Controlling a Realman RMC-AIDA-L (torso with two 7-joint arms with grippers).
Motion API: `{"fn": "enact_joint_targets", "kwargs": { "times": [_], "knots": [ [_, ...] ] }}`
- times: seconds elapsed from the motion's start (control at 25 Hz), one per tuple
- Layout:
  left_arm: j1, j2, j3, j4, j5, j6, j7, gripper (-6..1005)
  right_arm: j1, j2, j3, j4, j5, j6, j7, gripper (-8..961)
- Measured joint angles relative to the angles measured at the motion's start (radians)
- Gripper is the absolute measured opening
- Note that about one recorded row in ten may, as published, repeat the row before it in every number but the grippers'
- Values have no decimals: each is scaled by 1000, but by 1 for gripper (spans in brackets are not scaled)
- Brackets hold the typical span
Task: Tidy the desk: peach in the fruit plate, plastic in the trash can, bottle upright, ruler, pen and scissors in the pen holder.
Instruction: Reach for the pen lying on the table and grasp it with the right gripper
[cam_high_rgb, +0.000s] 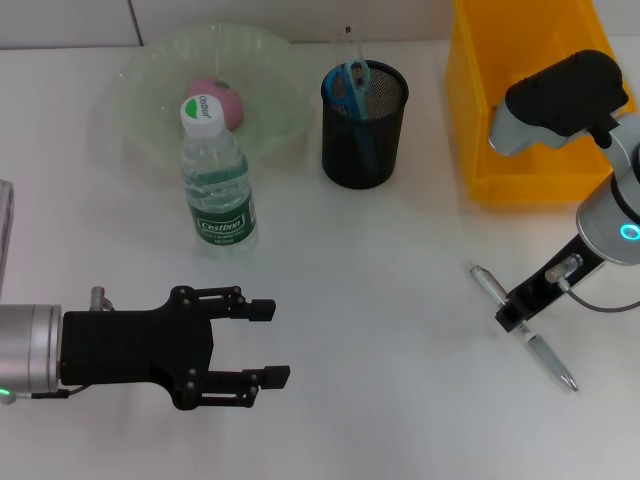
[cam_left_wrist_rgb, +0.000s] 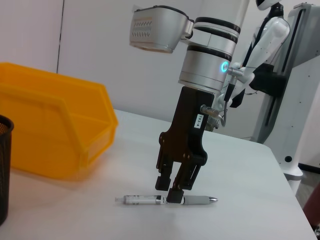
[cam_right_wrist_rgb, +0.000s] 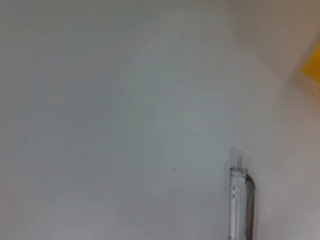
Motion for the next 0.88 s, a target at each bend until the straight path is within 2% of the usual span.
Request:
{"fn": "enact_joint_targets", "kwargs": {
  "times": [0.2, 0.4, 0.88],
  "knots": [
    [0, 0, 0, 0, 0, 0, 0, 743, -2, 0, -16, 4, 1, 16, -5, 406],
    [-1, 0, -1, 0, 0, 0, 0, 743, -4, 0, -32, 6, -1, 26, -6, 315],
    [4, 0, -6, 0, -4, 0, 0, 743, -10, 2, -35, 6, -2, 45, -12, 300]
  ]
}}
